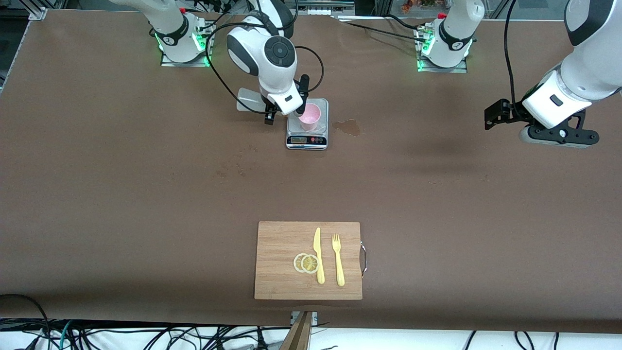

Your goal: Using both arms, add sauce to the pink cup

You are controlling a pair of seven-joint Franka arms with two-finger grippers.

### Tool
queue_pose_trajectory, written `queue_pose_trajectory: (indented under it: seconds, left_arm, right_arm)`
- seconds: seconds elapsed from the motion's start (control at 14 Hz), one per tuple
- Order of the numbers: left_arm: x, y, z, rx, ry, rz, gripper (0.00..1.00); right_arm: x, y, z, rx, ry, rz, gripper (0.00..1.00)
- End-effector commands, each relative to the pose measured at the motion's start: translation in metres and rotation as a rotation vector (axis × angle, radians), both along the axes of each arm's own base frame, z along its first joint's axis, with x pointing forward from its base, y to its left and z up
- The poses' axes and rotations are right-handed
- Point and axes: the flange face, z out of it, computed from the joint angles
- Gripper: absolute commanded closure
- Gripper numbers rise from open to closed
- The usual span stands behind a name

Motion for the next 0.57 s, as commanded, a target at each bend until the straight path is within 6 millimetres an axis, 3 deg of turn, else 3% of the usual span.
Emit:
queue_pose_trajectory:
  seconds: [0.0,0.5]
  left_arm:
    - [0.001,0.001,0.004,-0.006,-0.004,-0.014,0.00]
    - [0.001,0.000,0.004,-0.006,-0.002,-0.012,0.00]
  right_arm:
    - [0.002,0.003,0.023,0.044,0.015,-0.039,0.96]
    - [0.009,-0.002,0.056,0.159,0.048,-0.061,0.96]
